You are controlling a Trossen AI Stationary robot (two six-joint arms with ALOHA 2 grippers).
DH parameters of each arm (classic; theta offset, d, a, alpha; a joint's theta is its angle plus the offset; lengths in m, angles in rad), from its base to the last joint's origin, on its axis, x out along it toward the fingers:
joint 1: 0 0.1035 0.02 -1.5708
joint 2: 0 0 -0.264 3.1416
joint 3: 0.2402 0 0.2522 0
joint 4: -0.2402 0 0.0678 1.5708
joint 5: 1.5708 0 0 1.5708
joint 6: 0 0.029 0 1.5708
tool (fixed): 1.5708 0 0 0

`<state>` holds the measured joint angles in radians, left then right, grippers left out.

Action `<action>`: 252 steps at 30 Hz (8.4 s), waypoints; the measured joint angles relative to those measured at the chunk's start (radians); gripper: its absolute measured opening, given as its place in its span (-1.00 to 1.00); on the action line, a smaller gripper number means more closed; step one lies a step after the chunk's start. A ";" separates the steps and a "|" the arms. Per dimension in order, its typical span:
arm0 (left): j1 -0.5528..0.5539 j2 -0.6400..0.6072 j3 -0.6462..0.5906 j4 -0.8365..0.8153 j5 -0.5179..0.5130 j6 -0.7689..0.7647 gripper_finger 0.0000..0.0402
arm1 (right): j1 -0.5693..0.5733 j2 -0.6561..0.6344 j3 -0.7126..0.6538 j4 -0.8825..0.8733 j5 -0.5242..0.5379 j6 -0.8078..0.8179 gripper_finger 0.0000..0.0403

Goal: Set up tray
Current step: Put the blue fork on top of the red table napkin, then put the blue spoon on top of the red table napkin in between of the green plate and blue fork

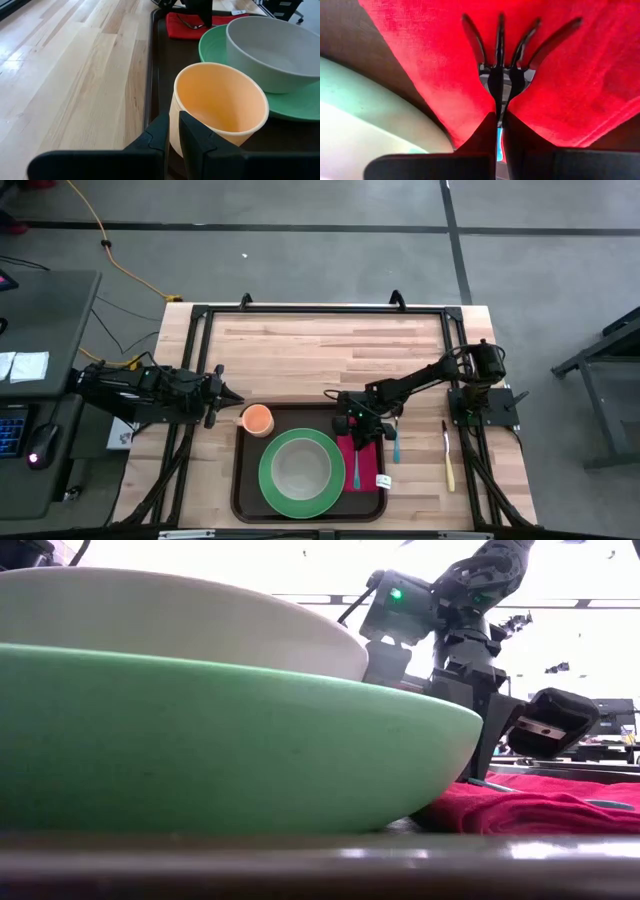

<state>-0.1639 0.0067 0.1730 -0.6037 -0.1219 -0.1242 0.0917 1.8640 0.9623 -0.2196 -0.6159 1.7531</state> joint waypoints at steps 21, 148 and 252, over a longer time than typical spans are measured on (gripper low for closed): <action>0.000 0.000 0.000 -0.030 0.001 0.000 -0.63 | 0.000 0.001 0.000 -0.021 -0.002 -0.003 -1.00; 0.000 0.000 -0.001 -0.035 0.017 0.000 -0.63 | 0.000 -0.546 0.000 -0.346 0.313 0.124 -0.47; 0.000 0.000 -0.001 0.204 -0.119 0.273 -0.63 | 0.166 -0.442 0.000 -0.755 0.443 0.128 -0.46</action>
<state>-0.1638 0.0067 0.1722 -0.3992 -0.2409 0.1486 0.2581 1.4220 0.9623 -0.9745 -0.1726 1.8815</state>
